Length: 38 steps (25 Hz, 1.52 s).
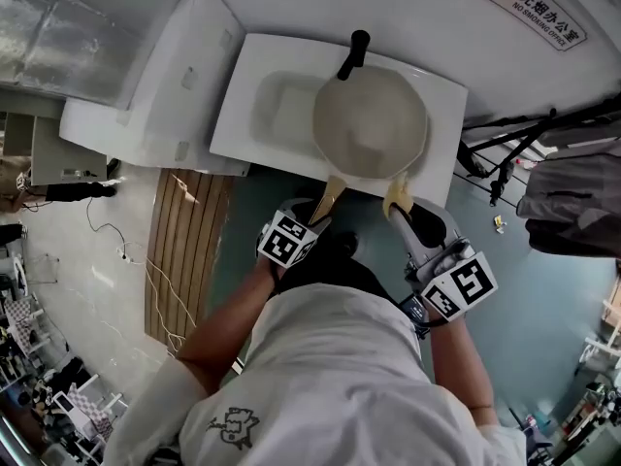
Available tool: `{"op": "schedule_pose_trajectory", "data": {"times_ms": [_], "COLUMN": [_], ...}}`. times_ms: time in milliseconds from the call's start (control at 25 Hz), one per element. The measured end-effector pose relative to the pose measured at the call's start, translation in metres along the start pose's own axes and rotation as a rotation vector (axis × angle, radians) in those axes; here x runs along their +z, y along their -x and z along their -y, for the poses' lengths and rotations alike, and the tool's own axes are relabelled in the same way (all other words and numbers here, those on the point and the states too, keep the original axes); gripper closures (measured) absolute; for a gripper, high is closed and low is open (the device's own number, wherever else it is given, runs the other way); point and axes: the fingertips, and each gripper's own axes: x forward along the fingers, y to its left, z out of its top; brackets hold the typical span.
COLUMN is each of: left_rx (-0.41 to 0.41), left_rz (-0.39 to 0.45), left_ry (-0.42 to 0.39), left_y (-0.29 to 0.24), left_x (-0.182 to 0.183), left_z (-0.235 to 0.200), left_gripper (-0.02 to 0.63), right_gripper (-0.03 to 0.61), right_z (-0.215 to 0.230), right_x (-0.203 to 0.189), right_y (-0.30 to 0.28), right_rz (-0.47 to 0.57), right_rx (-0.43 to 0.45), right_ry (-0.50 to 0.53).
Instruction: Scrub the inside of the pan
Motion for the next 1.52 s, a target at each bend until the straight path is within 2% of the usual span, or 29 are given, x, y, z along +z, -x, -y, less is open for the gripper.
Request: {"op": "schedule_pose_trajectory", "data": {"times_ms": [240,720,880,1160,1400,1520], "left_rx": [-0.006,0.003,-0.023,-0.064,-0.086,-0.139], "left_rz": [-0.082,-0.164,-0.176,-0.204,-0.223,-0.239], "left_ry": [0.053,0.043,0.057,0.110,0.096,0.105], "left_y": [-0.027,-0.063,-0.065,-0.058,-0.041,-0.032], "left_x": [-0.022,-0.044,-0.045,-0.046,-0.044,-0.044], "left_z": [-0.010,-0.021,-0.017,-0.024,-0.035,-0.039], "left_gripper": [0.391,0.383,0.431,0.446,0.451,0.451], "right_gripper": [0.517,0.517,0.517,0.517,0.517,0.517], "right_z": [0.009,0.006,0.003,0.000,0.003,0.008], "right_x": [-0.011,-0.025,-0.024,-0.025,-0.023,-0.019], "right_y": [-0.010,-0.026,-0.029,-0.032,-0.039,-0.047], "right_rz": [-0.017,-0.040,-0.043,-0.052,-0.052,-0.052], "right_rx": [-0.024,-0.008,-0.004,0.001,-0.008,-0.014], "right_ry": [-0.018,-0.027,-0.024,-0.022,-0.019,-0.016]}}
